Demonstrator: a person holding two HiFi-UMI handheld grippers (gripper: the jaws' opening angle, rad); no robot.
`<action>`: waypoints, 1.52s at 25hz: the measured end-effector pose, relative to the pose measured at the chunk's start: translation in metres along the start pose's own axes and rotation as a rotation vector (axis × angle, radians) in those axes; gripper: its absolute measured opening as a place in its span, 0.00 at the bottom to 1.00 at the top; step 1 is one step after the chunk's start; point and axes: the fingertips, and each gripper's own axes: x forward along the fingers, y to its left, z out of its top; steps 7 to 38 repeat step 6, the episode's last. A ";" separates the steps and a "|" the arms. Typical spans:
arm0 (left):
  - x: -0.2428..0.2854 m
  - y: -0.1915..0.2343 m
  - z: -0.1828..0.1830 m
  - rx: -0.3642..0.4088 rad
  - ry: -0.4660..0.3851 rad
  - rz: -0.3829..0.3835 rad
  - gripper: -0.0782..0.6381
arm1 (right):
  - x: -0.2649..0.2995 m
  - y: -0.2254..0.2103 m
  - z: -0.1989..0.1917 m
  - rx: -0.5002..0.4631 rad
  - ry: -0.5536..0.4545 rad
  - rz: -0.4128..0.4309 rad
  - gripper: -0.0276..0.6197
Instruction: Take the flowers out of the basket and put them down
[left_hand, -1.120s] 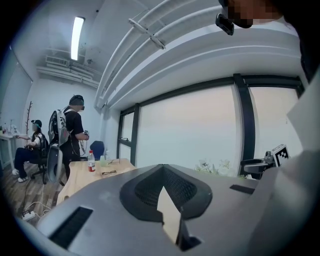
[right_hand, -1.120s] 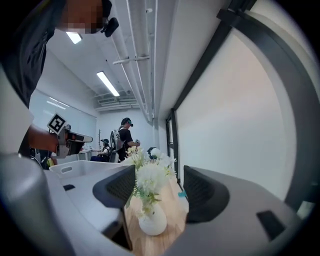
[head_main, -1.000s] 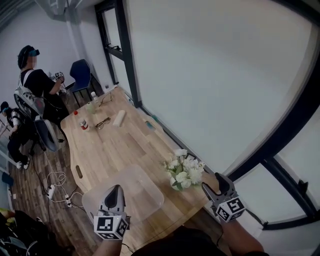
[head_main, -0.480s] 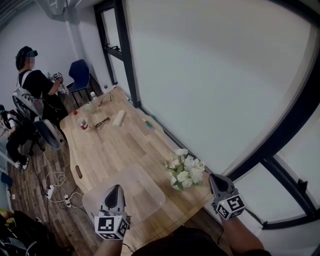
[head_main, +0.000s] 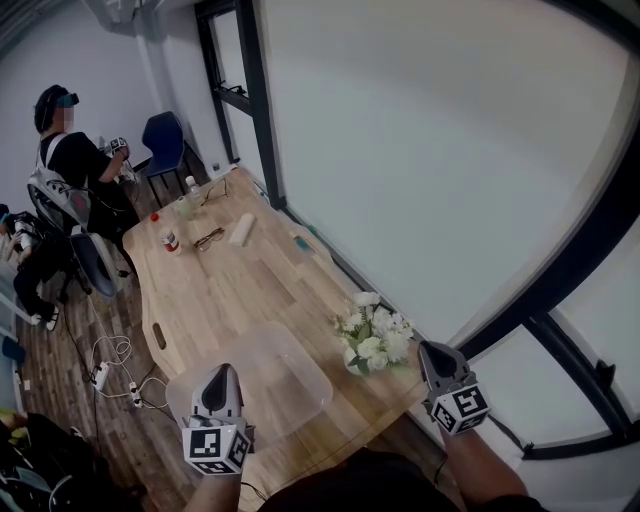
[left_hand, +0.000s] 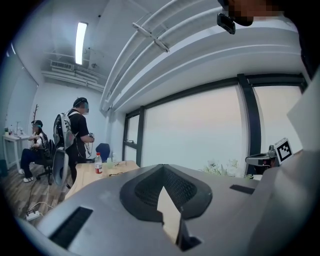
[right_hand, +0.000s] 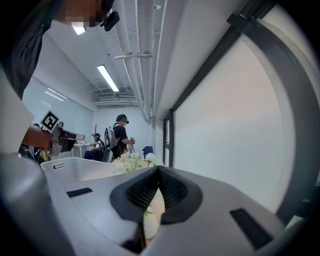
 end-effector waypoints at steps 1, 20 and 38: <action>0.000 0.001 0.001 0.001 -0.002 0.000 0.12 | 0.000 0.000 0.001 -0.002 -0.001 -0.001 0.08; -0.003 0.007 0.004 -0.019 -0.023 0.020 0.12 | 0.001 0.001 0.002 -0.016 0.002 -0.008 0.08; -0.003 0.007 0.004 -0.019 -0.023 0.020 0.12 | 0.001 0.001 0.002 -0.016 0.002 -0.008 0.08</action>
